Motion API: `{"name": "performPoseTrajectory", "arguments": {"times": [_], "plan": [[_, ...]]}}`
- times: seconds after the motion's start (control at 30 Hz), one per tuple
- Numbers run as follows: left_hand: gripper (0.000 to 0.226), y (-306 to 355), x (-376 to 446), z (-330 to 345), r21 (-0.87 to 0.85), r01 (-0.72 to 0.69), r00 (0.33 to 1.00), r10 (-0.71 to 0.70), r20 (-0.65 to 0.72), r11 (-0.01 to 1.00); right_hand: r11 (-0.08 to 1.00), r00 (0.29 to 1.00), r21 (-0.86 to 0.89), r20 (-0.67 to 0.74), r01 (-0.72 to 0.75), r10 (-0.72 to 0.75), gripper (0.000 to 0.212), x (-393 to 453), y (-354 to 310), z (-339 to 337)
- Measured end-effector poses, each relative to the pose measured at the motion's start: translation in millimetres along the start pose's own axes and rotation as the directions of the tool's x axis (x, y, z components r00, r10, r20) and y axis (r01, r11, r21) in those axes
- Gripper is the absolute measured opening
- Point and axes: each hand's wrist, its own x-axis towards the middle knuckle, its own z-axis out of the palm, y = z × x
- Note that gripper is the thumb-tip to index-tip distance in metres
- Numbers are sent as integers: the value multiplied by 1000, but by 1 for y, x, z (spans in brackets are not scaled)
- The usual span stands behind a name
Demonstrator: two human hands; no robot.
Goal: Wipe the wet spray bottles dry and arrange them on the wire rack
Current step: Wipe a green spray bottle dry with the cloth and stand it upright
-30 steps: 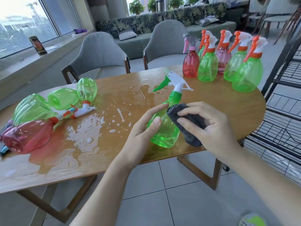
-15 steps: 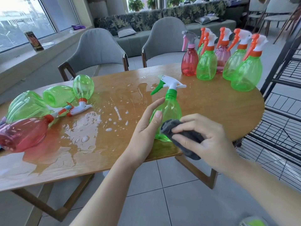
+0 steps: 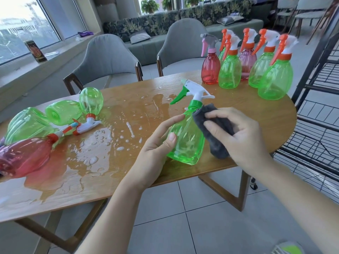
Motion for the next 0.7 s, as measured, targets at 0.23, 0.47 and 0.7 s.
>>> {"name": "performPoseTrajectory", "arguments": {"times": [0.23,0.47,0.7], "plan": [[42,4,0,3,-79,38,999,-40,-24,996,999,999,0,13,50,-50,17,-10,-3,6],[45,7,8,8,79,-4,1000,6,-26,997,1000,1000,0,-4,18,-18,16,-6,-3,5],[40,4,9,9,65,0,994,7,-105,998,969,968,-95,130,227,-214,11,-22,-10,15]]}}
